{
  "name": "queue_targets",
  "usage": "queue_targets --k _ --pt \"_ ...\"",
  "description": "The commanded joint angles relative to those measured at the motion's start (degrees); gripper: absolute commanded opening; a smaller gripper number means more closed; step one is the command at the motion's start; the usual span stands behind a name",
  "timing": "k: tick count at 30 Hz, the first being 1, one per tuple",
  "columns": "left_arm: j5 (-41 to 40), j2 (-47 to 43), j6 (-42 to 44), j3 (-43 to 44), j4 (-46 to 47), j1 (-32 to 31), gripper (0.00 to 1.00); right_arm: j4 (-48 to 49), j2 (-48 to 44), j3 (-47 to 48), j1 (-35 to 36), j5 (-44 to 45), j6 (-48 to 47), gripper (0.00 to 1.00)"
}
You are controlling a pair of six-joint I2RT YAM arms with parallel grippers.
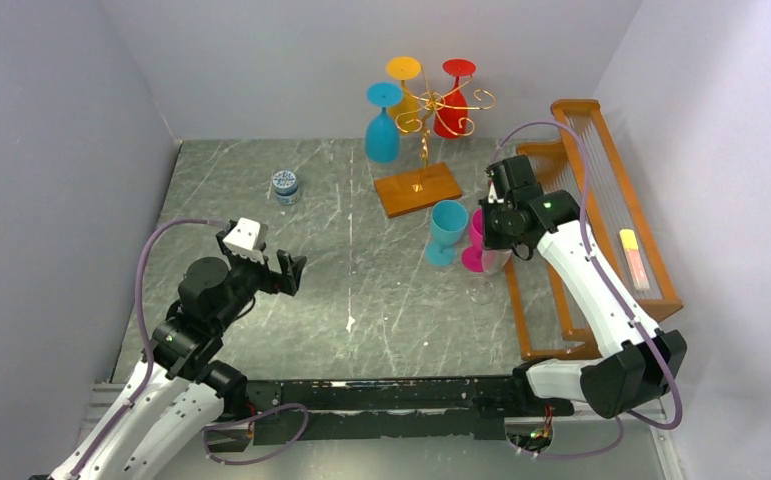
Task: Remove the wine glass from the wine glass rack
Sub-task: Place the wine glass at the center of the board.
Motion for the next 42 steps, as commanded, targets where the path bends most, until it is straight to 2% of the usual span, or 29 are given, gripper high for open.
queue_targets --k 1,4,11,14,17,20,22,23,31,35,42 --pt "1.7 -0.4 0.7 0.9 0.6 0.4 0.97 -1.6 -0.8 1.2 -0.5 1.4 0.4 0.00" --pt "1.7 -0.4 0.7 0.8 0.6 0.3 0.97 -0.4 -0.4 0.0 -0.5 3.8 1.3 0.01" --pt "1.9 -0.4 0.8 0.9 0.7 0.3 0.97 5.1 -1.3 -2.9 -0.4 1.5 1.8 0.05" --pt "1.7 -0.4 0.7 0.9 0.4 0.3 0.97 3.2 -0.5 -3.0 -0.5 2.2 1.4 0.11" --pt "1.8 -0.3 0.8 0.8 0.7 0.3 0.97 3.3 -0.8 -3.2 -0.4 3.3 0.8 0.13" --pt "2.2 0.0 0.9 0.8 0.7 0.4 0.97 2.5 -0.8 -2.2 -0.5 2.9 0.8 0.10" --pt "2.2 0.2 0.9 0.9 0.6 0.3 0.97 1.9 -0.8 -1.4 -0.5 2.0 0.0 0.01" --pt "2.1 0.2 0.8 0.9 0.6 0.4 0.97 1.2 -0.6 -0.7 -0.5 1.6 -0.2 0.00" --pt "2.3 0.3 0.6 0.8 0.7 0.4 0.97 -0.8 -0.2 1.9 -0.5 1.3 0.2 0.00" --pt "2.7 0.7 0.8 0.9 0.7 0.4 0.97 1.4 -0.8 -1.2 -0.5 1.3 0.5 0.00" --pt "2.7 0.5 0.9 0.9 0.7 0.3 0.97 4.3 -1.1 -3.5 -0.5 2.0 1.5 0.11"
